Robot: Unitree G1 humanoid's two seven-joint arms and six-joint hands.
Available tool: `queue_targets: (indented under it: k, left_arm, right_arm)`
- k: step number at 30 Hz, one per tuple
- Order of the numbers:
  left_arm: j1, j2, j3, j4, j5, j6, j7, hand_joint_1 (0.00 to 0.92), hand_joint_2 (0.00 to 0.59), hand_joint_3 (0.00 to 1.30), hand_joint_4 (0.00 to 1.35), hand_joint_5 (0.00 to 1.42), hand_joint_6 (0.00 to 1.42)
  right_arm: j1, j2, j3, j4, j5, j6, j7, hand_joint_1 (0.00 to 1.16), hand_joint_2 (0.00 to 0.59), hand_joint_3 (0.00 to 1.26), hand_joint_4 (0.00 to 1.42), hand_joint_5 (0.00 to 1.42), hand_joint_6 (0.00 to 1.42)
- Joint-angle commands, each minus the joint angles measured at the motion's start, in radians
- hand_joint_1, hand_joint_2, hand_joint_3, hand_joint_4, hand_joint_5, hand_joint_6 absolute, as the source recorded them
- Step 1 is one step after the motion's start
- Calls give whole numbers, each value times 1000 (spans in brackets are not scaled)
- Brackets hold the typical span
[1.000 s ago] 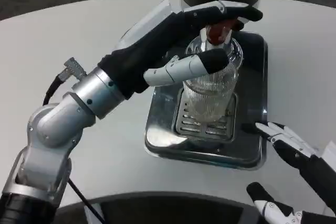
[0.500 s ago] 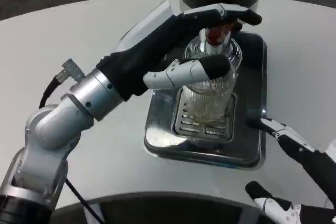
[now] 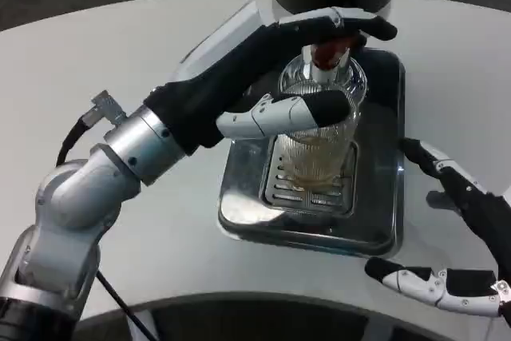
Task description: Grasp the cup under the faucet to collect the drink, then remove the cup.
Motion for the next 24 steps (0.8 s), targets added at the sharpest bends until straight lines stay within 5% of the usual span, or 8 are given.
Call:
queue_targets:
  k: [1, 24]
  left_arm:
    - [33, 23, -25, 25, 38, -12, -24, 0, 52, 335, 190, 262, 191]
    - [19, 21, -36, 43, 69, -28, 7, 0, 53, 343, 191, 262, 191]
  right_arm:
    - [-28, 29, 15, 73, 21, -43, -53, 986, 178, 108, 84, 72, 192]
    - [-232, 155, 89, 395, 44, -181, -268, 1014, 139, 84, 84, 117, 237]
